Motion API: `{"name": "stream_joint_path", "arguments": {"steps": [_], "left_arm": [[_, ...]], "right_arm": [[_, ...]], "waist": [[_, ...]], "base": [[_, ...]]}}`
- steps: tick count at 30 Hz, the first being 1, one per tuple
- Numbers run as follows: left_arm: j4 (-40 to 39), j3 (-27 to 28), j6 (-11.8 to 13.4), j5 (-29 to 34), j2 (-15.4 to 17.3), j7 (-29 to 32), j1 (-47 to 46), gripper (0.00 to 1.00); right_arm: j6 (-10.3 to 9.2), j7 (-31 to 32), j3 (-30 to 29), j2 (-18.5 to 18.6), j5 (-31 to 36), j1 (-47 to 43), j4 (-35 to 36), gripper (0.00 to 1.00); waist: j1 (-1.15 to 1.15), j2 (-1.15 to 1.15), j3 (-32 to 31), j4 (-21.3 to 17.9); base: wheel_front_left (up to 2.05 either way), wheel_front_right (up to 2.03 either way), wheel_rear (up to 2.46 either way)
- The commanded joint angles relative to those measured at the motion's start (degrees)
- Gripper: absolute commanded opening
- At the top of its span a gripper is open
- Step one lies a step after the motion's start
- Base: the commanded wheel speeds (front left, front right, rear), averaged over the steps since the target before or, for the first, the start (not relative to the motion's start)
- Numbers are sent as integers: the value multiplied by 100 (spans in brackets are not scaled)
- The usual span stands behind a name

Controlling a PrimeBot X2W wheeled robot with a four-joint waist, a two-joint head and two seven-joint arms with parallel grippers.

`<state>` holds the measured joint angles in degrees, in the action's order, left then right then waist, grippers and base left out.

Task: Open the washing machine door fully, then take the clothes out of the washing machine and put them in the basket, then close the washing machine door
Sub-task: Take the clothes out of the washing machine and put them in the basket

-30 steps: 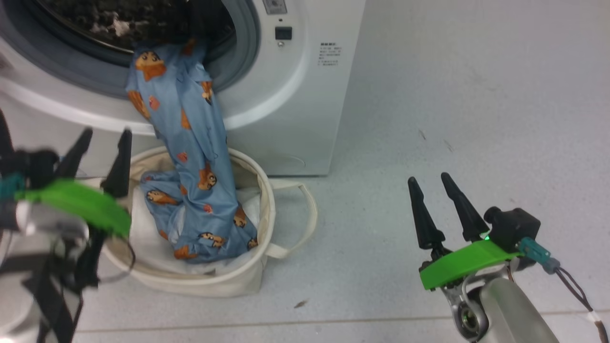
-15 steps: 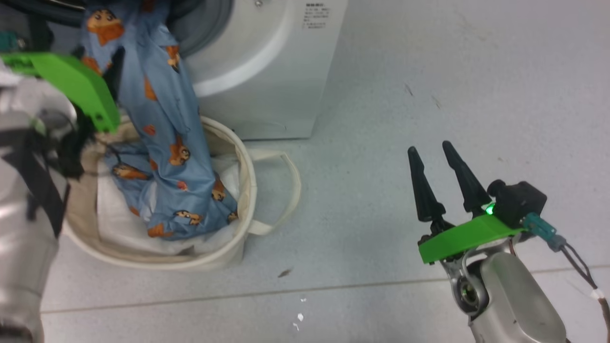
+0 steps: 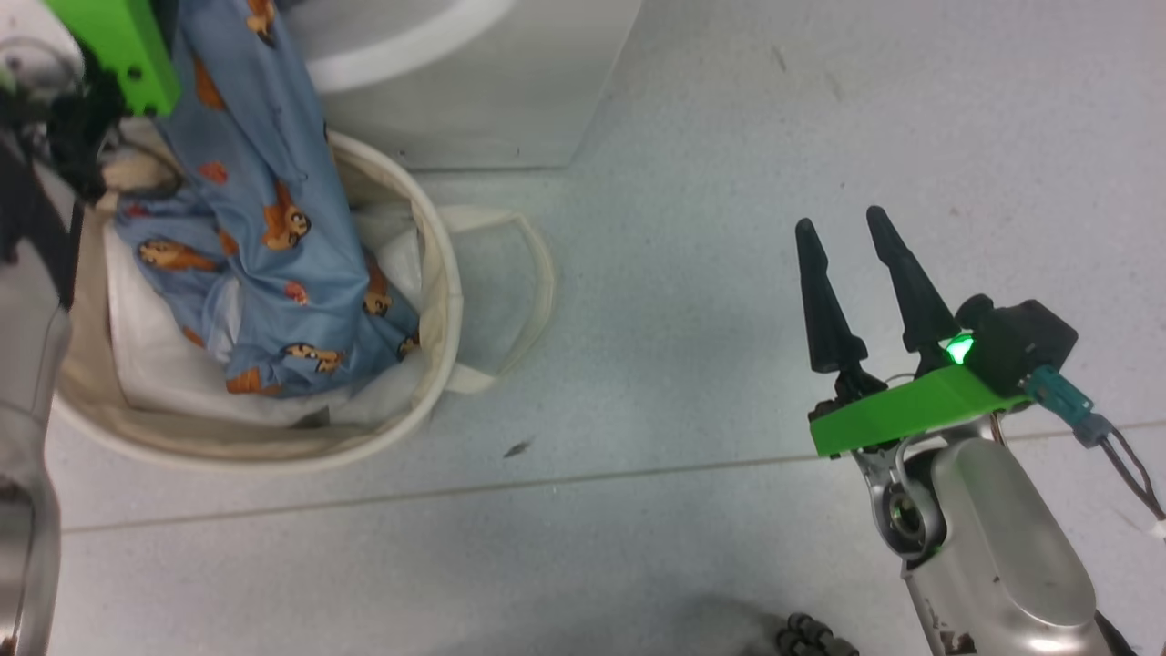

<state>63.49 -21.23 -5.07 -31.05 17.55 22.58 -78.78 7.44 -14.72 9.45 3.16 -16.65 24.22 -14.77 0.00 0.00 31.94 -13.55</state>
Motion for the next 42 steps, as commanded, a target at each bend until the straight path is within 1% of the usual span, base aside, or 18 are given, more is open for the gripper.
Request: {"name": "stream_joint_path", "arguments": {"steps": [1, 6, 12, 25, 26, 27, 28, 35, 42], "left_arm": [[-23, 83, 4, 11, 117, 8, -422, 100], [301, 7, -27, 47, 2, -55, -910, 100], [635, -91, -39, 105, -43, -136, -1254, 100], [921, -271, -153, 93, -113, -141, -1264, 100], [925, -300, -171, 95, -121, -165, -1251, 83], [926, -309, -186, 78, -130, -213, -1241, 7], [930, -322, -198, 62, -139, -236, -1226, 0], [941, -441, -235, -12, -117, -452, -1179, 0], [645, -622, -240, -206, -139, -957, -1038, 0]], "right_arm": [[5, -28, 85, -28, 72, 34, 189, 100], [5, -28, 45, -28, 98, 107, 263, 100], [5, -28, 49, -28, 83, 141, 300, 100], [5, -28, 35, -28, 113, 170, 306, 100], [5, -28, 34, -28, 114, 169, 303, 100], [5, -28, 34, -28, 116, 167, 299, 100], [5, -28, 37, -28, 116, 165, 294, 100], [5, -28, 72, -28, 114, 166, 244, 100], [5, -28, 38, -28, 140, 128, 173, 100]], "waist": [[0, 0, 229, 36], [0, 0, 491, 53], [0, 0, 653, 27], [0, 0, 747, 5], [0, 0, 738, 9], [0, 0, 728, 14], [0, 0, 717, 17], [0, 0, 627, 16], [0, 0, 439, 52]], "base": [[0, 0, 0], [0, 0, 0], [0, 0, 0], [0, 0, 0], [0, 0, 0], [0, 0, 0], [0, 0, 0], [0, 0, 0], [0, 0, 0]]}}
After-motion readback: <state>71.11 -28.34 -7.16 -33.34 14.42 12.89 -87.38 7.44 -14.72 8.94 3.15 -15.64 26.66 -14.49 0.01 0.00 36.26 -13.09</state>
